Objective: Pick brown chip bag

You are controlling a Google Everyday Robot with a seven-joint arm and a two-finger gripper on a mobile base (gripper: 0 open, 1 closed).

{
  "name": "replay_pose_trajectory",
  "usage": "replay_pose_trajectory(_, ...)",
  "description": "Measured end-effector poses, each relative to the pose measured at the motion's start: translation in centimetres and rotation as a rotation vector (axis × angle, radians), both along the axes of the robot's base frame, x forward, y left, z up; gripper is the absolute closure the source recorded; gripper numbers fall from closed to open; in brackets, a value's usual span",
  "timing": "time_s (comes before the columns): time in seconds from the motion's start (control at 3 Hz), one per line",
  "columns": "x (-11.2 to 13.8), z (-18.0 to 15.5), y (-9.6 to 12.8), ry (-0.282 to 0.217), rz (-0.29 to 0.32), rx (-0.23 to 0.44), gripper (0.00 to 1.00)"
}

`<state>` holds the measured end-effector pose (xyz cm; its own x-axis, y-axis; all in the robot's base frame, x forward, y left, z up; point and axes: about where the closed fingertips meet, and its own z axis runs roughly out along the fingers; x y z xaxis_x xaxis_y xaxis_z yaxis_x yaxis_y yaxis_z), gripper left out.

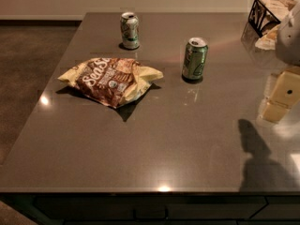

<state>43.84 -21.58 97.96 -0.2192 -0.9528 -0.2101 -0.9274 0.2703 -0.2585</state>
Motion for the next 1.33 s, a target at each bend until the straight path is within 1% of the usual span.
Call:
replay_pose_trajectory(0.33,0.3,0.0,0.9,-0.006,0.011,0.007,0.0)
replay_pose_trajectory(0.67,1.9,-1.0,4.8,-0.009,0.065,0.054,0.0)
replay_pose_trajectory(1.0,4.8,-2.1,9.8,-0.005,0.089,0.108,0.0)
replay_pose_trajectory(1.33,7.5,-3.3,14.4,0.001,0.079,0.142,0.0)
